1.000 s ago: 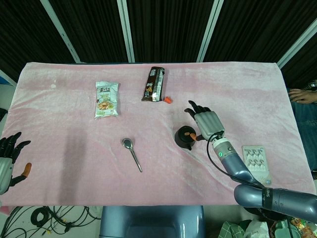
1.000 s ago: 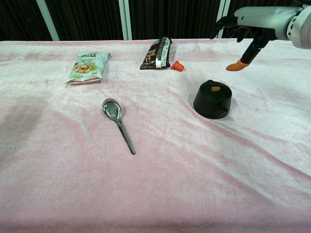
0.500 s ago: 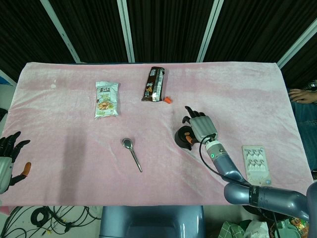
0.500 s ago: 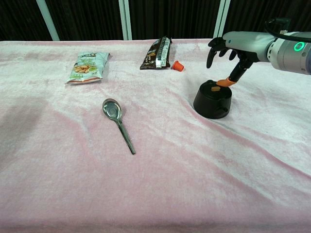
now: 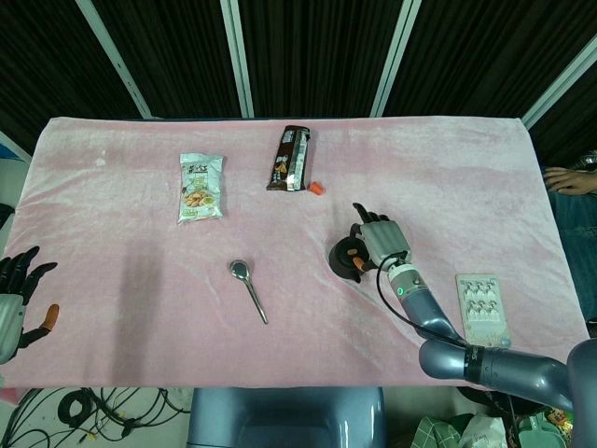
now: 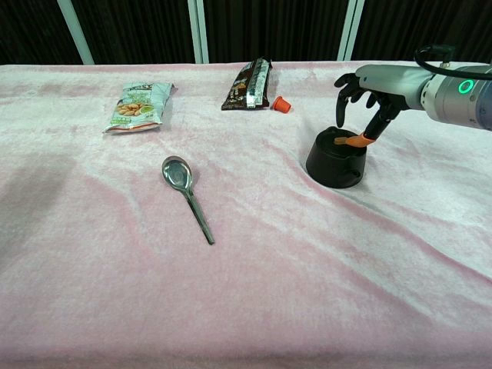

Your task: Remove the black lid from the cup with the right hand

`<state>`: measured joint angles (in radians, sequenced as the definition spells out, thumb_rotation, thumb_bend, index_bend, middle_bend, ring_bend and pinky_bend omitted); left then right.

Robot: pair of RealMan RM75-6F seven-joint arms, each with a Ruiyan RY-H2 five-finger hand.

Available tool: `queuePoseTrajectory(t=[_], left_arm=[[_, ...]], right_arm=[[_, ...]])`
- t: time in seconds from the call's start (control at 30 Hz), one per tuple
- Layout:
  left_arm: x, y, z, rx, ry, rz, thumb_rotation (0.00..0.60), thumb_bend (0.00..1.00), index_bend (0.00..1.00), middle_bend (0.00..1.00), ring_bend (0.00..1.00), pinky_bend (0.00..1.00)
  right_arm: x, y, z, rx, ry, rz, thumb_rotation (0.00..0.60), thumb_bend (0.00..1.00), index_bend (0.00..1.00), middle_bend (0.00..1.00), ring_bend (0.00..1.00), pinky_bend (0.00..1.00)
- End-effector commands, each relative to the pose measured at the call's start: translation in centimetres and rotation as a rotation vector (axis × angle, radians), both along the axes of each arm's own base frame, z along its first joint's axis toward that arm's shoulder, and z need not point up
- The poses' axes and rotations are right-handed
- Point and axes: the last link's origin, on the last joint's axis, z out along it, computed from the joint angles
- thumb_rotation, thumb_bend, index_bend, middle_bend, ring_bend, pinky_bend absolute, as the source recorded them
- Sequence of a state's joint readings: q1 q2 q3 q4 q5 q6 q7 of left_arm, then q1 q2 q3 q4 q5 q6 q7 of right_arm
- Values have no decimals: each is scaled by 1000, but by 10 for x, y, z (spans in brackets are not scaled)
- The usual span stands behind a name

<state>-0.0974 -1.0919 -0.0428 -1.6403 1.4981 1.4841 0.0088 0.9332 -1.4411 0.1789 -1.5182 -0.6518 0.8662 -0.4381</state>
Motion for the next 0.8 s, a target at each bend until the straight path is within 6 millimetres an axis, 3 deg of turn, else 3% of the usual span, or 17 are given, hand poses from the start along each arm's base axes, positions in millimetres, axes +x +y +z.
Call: queuePoseTrajectory(t=[0.03, 0.8], left_arm=[[0, 0, 0, 1, 0, 0, 600, 424, 175, 4, 0, 18], [0, 1, 1, 2, -4, 2, 600, 423, 175, 4, 0, 18]], right_arm=[[-2, -2, -2, -1, 2, -3, 600, 233, 498, 0, 141, 185], [-5, -7, -13, 19, -16, -23, 600, 260, 540, 0, 141, 185]])
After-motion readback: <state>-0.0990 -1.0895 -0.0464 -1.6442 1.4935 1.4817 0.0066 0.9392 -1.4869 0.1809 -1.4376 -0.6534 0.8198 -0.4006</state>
